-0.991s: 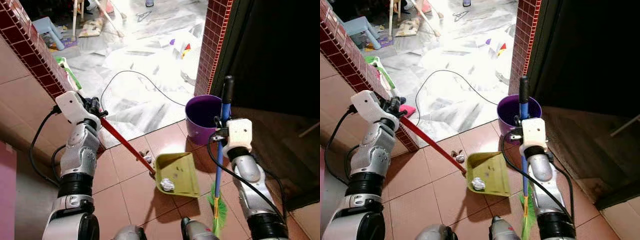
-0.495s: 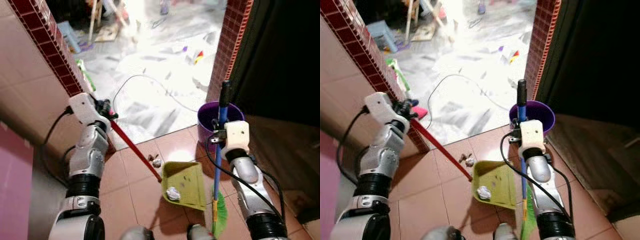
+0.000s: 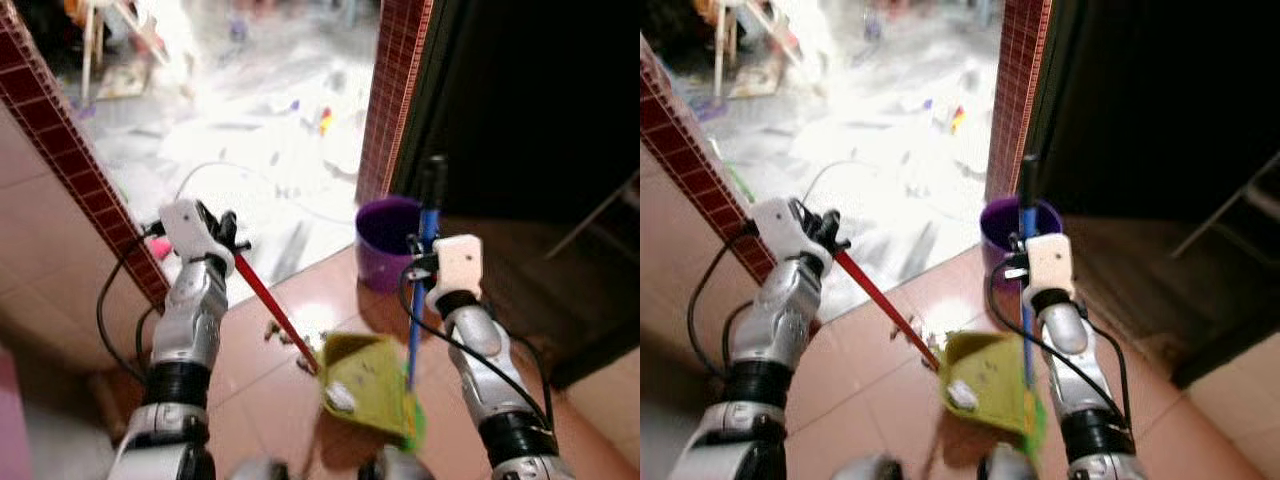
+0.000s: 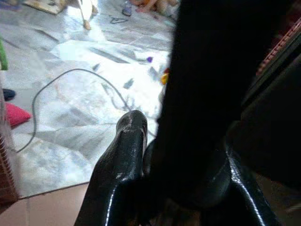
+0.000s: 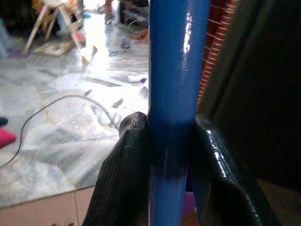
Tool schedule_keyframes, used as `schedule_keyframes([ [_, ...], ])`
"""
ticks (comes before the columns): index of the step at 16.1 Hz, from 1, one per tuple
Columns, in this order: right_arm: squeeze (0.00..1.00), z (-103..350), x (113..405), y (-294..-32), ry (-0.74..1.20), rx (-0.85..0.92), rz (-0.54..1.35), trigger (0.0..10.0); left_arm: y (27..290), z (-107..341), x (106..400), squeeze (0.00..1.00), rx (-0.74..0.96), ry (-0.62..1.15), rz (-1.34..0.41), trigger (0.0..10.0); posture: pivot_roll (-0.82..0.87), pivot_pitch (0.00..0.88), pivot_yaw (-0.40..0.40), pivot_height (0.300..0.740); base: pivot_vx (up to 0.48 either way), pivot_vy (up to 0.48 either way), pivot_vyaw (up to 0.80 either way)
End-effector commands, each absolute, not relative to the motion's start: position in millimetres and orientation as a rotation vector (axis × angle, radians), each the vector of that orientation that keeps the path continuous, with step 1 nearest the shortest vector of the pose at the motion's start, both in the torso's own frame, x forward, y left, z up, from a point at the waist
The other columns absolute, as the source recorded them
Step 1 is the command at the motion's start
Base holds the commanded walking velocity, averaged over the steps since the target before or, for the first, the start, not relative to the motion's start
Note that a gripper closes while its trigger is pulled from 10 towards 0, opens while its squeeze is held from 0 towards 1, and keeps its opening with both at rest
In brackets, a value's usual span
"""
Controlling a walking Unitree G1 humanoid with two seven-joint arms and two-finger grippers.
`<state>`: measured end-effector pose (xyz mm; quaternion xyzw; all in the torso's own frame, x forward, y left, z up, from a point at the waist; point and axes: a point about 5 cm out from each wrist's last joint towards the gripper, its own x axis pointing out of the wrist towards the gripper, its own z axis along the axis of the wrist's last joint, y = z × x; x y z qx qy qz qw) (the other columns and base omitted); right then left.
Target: Sweep floor
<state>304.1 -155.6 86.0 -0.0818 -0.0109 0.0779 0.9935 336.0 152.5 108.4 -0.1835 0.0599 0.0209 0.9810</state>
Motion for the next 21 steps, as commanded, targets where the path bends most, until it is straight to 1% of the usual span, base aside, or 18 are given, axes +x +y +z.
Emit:
schedule_keyframes([
  [1, 0.0, 100.8, 313.9, -144.8, -0.088, -0.17, 0.196, 10.0, 155.4, 120.5, 335.2, 0.0, -0.386, 0.045, 0.026, 10.0, -0.08, 0.0, -0.007, 0.74, 0.0, 0.0, 0.0],
  [4, 0.0, 101.4, 318.0, -141.1, -0.089, -0.16, 0.212, 10.0, 147.8, 121.5, 334.2, 0.0, -0.386, 0.032, -0.016, 10.0, -0.07, 0.0, -0.027, 0.74, 0.0, 0.0, 0.0],
  [9, 0.0, 100.6, 318.4, -145.8, -0.103, -0.152, 0.181, 10.0, 149.9, 123.2, 336.5, 0.0, -0.357, 0.021, -0.038, 10.0, -0.1, 0.0, 0.017, 0.74, 0.0, 0.0, 0.0],
  [12, 0.0, 95.1, 311.7, -150.8, -0.099, -0.15, 0.164, 10.0, 157.0, 125.6, 339.9, 0.0, -0.351, 0.009, -0.05, 10.0, -0.11, 0.0, 0.046, 0.74, 0.0, 0.0, -0.8],
  [14, 0.0, 94.7, 310.6, -152.7, -0.104, -0.153, 0.162, 10.0, 159.1, 127.7, 341.4, 0.0, -0.357, -0.004, -0.039, 10.0, -0.12, 0.0, 0.054, 0.74, 0.278, 0.0, -0.8],
  [18, 0.0, 93.2, 306.9, -159.2, -0.104, -0.164, 0.151, 10.0, 162.5, 129.1, 343.9, 0.0, -0.348, -0.011, -0.027, 10.0, -0.13, 0.0, 0.072, 0.74, 0.311, 0.0, 0.0],
  [21, 0.0, 91.7, 303.8, -158.6, -0.104, -0.163, 0.149, 10.0, 160.1, 131.7, 345.7, 0.0, -0.353, -0.022, -0.044, 10.0, -0.13, 0.0, 0.082, 0.74, 0.312, 0.0, 0.0],
])
